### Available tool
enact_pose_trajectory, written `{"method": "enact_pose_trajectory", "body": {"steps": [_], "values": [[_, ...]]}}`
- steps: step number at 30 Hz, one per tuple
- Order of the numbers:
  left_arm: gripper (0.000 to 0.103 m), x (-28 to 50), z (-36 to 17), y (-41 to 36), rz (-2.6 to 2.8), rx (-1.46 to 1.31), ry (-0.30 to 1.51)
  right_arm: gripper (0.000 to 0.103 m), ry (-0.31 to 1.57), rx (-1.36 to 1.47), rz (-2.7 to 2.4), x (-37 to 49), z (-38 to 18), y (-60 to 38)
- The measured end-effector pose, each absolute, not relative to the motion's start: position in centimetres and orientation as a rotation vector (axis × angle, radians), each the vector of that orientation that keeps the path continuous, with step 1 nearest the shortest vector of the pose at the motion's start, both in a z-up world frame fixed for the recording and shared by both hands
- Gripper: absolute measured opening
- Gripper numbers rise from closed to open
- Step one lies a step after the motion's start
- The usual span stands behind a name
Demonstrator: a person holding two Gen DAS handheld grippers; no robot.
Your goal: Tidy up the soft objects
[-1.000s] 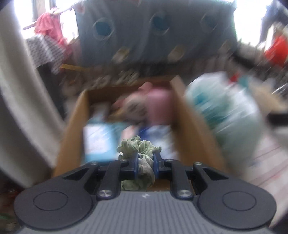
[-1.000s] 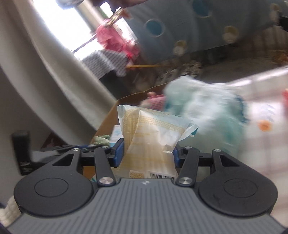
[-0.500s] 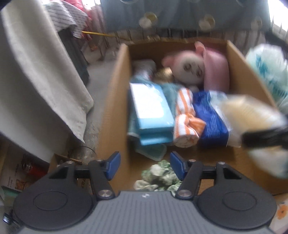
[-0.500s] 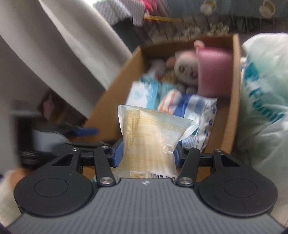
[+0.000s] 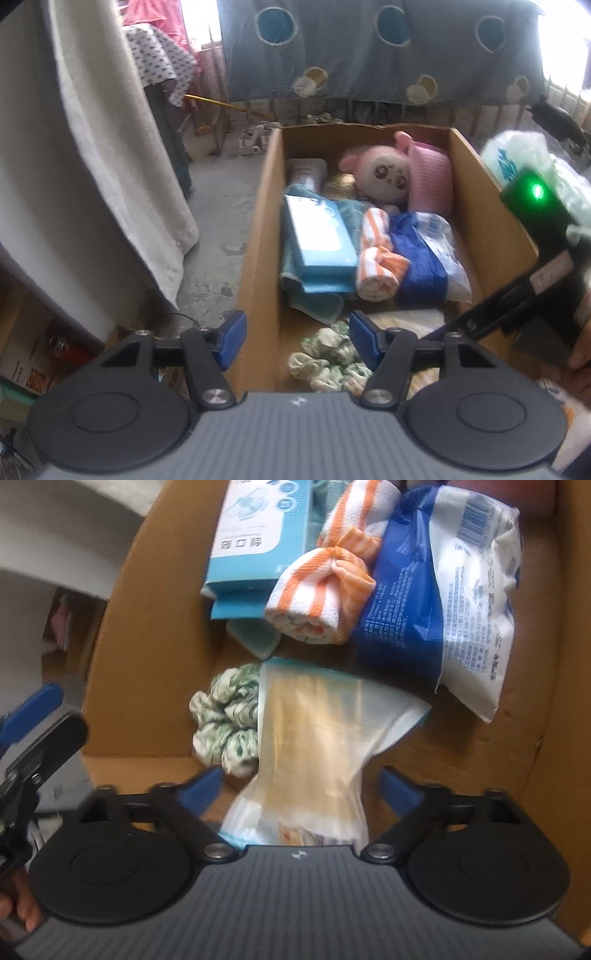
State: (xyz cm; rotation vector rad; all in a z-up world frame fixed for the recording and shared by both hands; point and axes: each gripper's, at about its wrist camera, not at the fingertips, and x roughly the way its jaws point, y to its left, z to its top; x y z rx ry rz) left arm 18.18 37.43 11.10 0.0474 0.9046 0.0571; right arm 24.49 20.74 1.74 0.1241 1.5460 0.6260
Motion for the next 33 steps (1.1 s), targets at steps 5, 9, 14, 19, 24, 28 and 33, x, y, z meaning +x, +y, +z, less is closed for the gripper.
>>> {"method": "enact_pose_trajectory", "body": {"steps": [5,9,14,19,24,28,33], "values": [[0.063,18.0,10.5,36.5,0.008,0.021,0.91,0.049,1.504,0.144,0.656,25.3,3.1,19.3],[0.063,17.6,10.3,36.1,-0.008,0.02,0.913,0.03,1.58,0.066,0.633,25.5,1.1,20.7],[0.063,17.0,10.3,36.1,0.002,0.023,0.911,0.034,1.597,0.107,0.57,27.5,0.1,20.8],[0.063,16.9,8.5,35.5,-0.005,0.029,0.921,0.053,1.464,-0.017,0.608,26.1,1.7,20.6],[0.052,17.9,5.4,34.9,0.041,0.053,0.943,0.054,1.261,-0.279,0.637,22.5,5.4,20.9],[0.054,18.5,4.8,35.3,0.039,0.027,0.959,0.052,1.211,-0.352,0.68,20.7,6.6,20.0],[0.055,18.8,4.9,35.0,0.046,0.04,0.993,0.051,1.209,-0.37,0.651,20.3,5.4,21.6]]}}
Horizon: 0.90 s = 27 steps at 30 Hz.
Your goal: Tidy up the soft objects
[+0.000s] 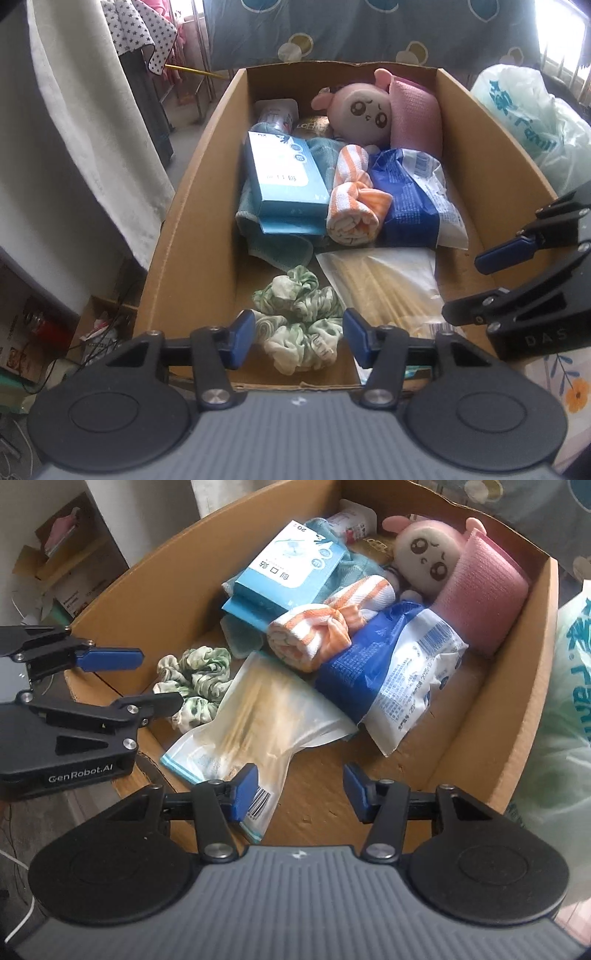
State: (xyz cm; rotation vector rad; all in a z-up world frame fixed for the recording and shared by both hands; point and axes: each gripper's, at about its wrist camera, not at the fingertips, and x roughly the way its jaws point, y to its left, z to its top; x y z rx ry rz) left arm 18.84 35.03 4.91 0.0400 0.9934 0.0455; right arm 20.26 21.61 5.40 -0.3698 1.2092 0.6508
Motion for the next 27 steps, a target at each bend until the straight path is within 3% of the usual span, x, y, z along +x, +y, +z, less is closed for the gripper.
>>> {"method": "enact_pose_trajectory", "body": {"steps": [10,15,22,27], "values": [[0.059,15.1,5.4,34.6,0.083,0.059,0.989,0.05,1.184,-0.367,0.683,18.1,6.3,20.6],[0.06,13.5,6.0,34.3,0.104,0.069,0.961,0.05,1.082,-0.315,0.716,16.8,6.8,19.6],[0.064,12.1,9.9,32.9,0.201,0.105,0.684,0.059,0.839,-0.236,0.766,15.8,10.0,15.8],[0.064,10.0,10.3,31.3,0.152,0.059,0.612,0.063,0.599,-0.11,0.76,14.1,11.4,9.9]]}}
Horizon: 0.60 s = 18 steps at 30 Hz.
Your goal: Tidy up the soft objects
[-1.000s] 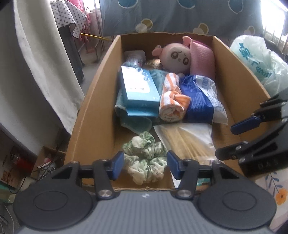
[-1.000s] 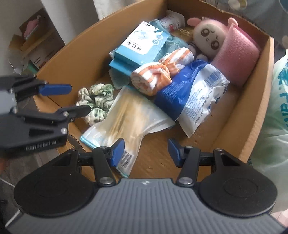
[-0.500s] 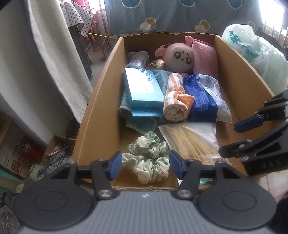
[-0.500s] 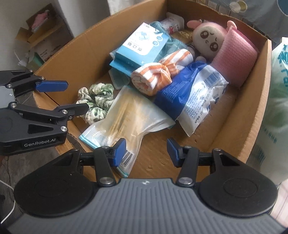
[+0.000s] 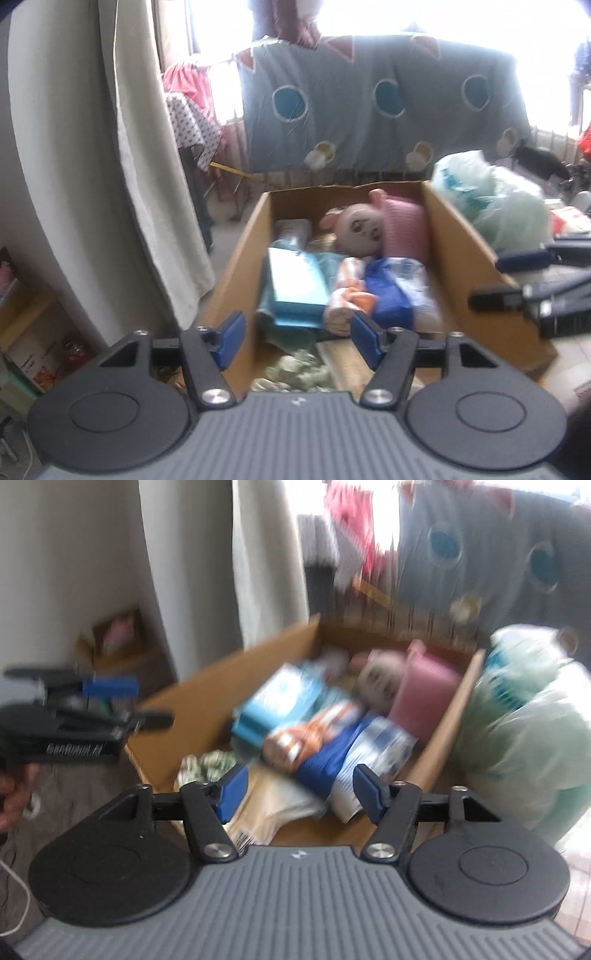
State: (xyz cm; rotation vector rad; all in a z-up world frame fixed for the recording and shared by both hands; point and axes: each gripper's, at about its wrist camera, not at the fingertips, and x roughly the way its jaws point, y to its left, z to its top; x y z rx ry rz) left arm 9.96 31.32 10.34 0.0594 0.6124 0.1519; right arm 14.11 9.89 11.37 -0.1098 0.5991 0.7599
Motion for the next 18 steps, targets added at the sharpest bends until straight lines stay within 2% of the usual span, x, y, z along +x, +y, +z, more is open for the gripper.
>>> {"method": "enact_pose_trajectory", "body": {"steps": [8,14,18], "values": [[0.064,8.0,9.2,28.7,0.131,0.091,0.542,0.065,0.474,-0.095,0.737,12.1,8.3,7.3],[0.064,6.7,8.8,28.6,0.132,0.053,0.525,0.065,0.373,-0.091,0.738,9.6,8.2,7.5],[0.064,6.4,7.8,28.5,0.113,0.021,0.526,0.065,0.396,-0.1,0.777,9.3,7.8,7.7]]}}
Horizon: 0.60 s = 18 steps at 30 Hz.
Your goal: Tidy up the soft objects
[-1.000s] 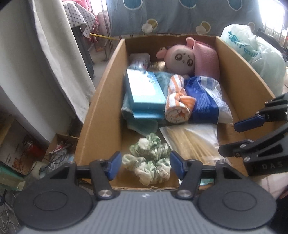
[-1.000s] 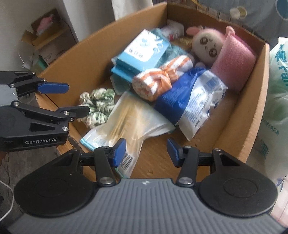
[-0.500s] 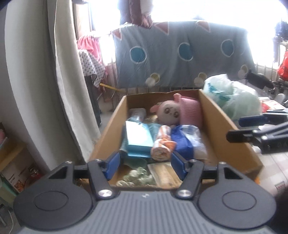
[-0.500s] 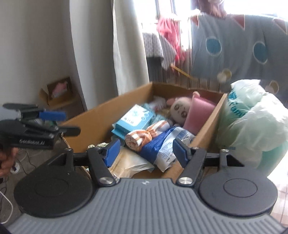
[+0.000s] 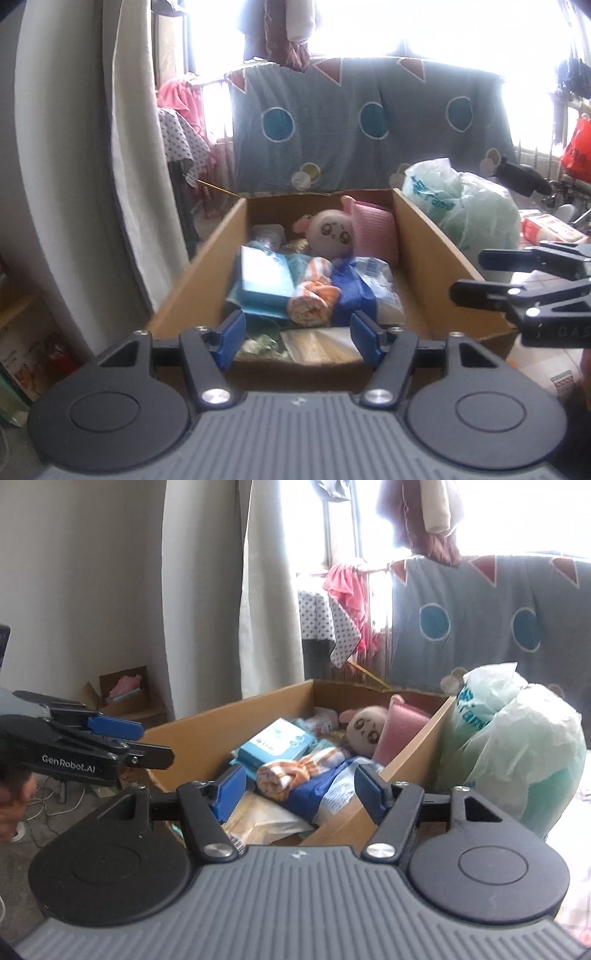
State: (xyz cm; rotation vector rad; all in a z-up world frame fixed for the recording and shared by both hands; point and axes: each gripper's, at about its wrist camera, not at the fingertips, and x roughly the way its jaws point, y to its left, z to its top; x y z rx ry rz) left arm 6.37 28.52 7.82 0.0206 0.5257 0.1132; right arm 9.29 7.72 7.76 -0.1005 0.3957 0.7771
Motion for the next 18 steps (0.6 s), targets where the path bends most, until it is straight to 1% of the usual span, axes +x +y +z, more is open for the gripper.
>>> {"method": "enact_pose_trajectory", "body": {"steps": [4,7,11,15,18], "values": [[0.064,6.5,6.7,28.2,0.097,-0.025,0.481,0.065,0.387,-0.168,0.802,8.4,7.5,8.6],[0.064,7.1,5.7,28.0,0.082,-0.068,0.483,0.065,0.349,-0.129,0.848,7.8,8.0,8.5],[0.063,7.0,5.0,26.8,0.101,0.006,0.46,0.065,0.37,-0.159,0.825,7.9,7.7,9.2],[0.064,6.9,5.1,26.9,0.084,-0.012,0.473,0.065,0.415,-0.177,0.812,8.6,7.2,9.7],[0.064,6.8,5.0,26.5,0.088,0.0,0.471,0.065,0.414,-0.178,0.811,8.8,7.2,9.7]]}}
